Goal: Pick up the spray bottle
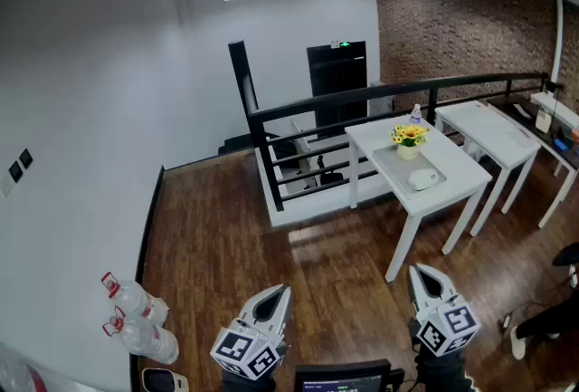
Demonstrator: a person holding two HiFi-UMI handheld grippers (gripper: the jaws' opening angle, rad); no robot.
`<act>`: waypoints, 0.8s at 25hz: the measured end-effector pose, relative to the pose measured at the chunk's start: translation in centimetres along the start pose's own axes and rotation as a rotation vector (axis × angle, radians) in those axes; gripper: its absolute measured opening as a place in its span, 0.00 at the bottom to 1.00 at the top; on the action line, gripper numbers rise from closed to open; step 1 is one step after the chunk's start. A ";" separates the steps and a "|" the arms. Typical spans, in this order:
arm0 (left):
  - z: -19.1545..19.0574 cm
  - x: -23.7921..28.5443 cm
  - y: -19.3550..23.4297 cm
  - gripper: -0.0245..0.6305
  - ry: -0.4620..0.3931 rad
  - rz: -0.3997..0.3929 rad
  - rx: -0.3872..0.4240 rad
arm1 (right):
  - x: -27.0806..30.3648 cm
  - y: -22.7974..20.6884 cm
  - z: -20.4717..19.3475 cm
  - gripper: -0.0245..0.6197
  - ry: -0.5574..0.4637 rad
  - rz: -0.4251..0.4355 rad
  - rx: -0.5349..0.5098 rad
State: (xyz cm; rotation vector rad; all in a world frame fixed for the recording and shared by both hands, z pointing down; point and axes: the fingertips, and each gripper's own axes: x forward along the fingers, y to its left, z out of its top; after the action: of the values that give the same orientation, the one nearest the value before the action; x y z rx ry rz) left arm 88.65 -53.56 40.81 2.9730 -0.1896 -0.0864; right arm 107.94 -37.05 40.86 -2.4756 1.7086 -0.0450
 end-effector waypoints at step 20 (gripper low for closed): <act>-2.0 -21.1 8.5 0.04 -0.032 0.651 -0.028 | 11.7 18.8 -4.7 0.05 0.056 0.597 -0.011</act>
State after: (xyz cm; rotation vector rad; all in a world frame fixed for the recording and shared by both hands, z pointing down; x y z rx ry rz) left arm 66.87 -58.82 45.20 2.7223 -1.1214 -0.0532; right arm 94.23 -54.93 42.57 -1.8830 2.3930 -0.0429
